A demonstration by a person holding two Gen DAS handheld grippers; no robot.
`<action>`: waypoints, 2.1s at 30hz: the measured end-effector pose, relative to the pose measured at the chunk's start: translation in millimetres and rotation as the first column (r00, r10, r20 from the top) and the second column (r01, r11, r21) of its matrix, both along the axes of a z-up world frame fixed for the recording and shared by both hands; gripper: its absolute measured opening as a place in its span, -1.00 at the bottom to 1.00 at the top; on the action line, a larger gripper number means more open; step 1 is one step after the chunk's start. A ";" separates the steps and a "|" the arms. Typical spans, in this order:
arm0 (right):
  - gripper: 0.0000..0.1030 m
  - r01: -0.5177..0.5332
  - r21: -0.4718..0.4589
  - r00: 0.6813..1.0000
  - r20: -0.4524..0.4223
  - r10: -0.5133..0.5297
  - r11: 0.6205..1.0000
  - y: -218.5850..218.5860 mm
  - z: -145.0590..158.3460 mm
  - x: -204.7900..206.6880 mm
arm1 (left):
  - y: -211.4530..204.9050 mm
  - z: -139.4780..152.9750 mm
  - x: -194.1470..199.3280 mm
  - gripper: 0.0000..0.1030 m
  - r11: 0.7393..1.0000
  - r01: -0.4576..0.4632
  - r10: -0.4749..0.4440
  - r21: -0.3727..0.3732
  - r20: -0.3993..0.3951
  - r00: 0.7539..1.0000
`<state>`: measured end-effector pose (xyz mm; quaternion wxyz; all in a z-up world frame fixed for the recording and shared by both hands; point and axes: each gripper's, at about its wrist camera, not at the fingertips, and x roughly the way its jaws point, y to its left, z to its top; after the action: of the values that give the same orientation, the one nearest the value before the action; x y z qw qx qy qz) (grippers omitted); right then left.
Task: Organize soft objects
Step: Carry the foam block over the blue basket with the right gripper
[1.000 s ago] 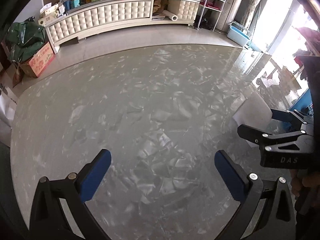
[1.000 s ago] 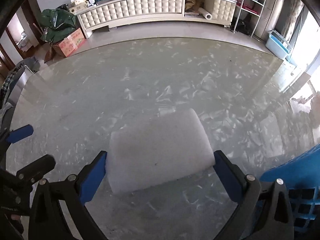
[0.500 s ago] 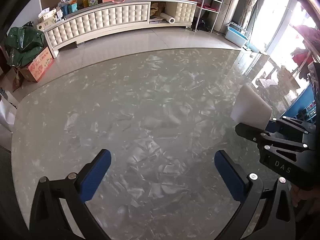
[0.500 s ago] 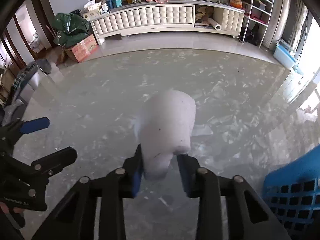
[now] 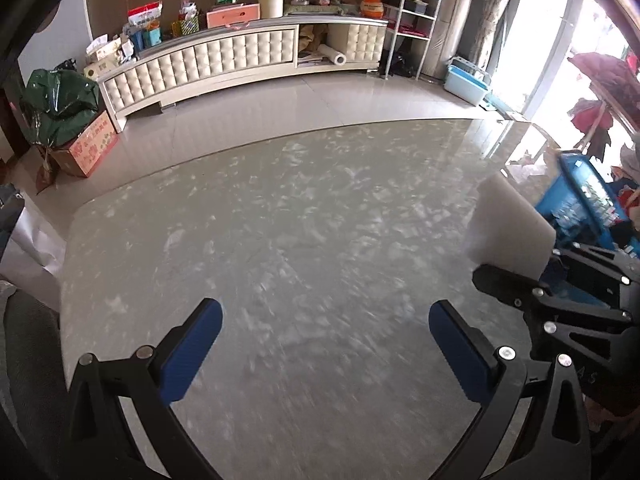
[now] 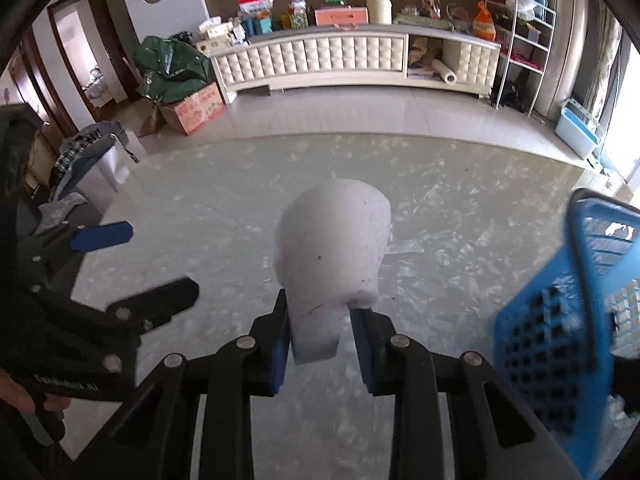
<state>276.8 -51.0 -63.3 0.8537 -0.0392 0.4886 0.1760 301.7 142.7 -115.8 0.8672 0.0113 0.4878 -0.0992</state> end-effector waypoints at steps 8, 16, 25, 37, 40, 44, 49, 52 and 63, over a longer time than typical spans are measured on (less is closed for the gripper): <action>-0.47 -0.006 0.006 0.999 0.033 0.006 1.000 -19.6 33.5 -36.5 | -19.5 40.0 -38.7 0.99 1.000 0.006 -0.006 -0.009 0.038 0.999; -0.44 -0.014 0.020 0.997 0.079 0.013 1.000 -45.7 66.3 -68.8 | -48.0 79.6 -73.6 0.99 1.000 0.011 -0.010 -0.006 0.083 0.996; -0.44 0.004 0.040 0.994 0.113 -0.009 0.999 -78.4 85.2 -93.5 | -87.5 106.9 -104.3 0.99 0.999 0.039 -0.037 -0.014 0.102 0.994; -0.41 0.046 0.036 0.990 0.135 -0.050 0.998 -110.1 87.1 -96.5 | -155.3 115.2 -115.2 0.99 0.992 0.127 -0.127 0.005 0.113 0.985; -0.41 0.065 0.039 0.988 0.138 -0.070 0.997 -123.2 86.0 -98.1 | -172.1 115.4 -111.9 0.99 0.988 0.154 -0.155 0.014 0.112 0.982; -0.41 0.098 0.040 0.986 0.133 -0.102 0.994 -137.2 81.0 -96.2 | -192.1 112.1 -106.2 0.99 0.983 0.184 -0.185 0.024 0.105 0.977; -0.40 0.118 0.018 0.988 0.101 -0.119 0.993 -147.0 67.5 -85.1 | -211.0 102.8 -97.6 0.99 0.975 0.218 -0.220 0.028 0.088 0.972; -0.38 0.121 0.000 0.989 0.080 -0.121 0.993 -149.6 58.9 -75.8 | -217.2 98.1 -88.9 0.99 0.974 0.226 -0.228 0.028 0.081 0.970; -0.34 0.091 -0.061 0.996 -0.008 -0.091 0.994 -137.7 21.6 -50.6 | -224.9 75.6 -64.2 0.99 0.969 0.241 -0.244 0.054 0.045 0.969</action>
<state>226.3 -188.7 -41.7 0.8566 -0.0417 0.4996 0.1224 237.6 -82.2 -40.2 0.8603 0.0941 0.4626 -0.1924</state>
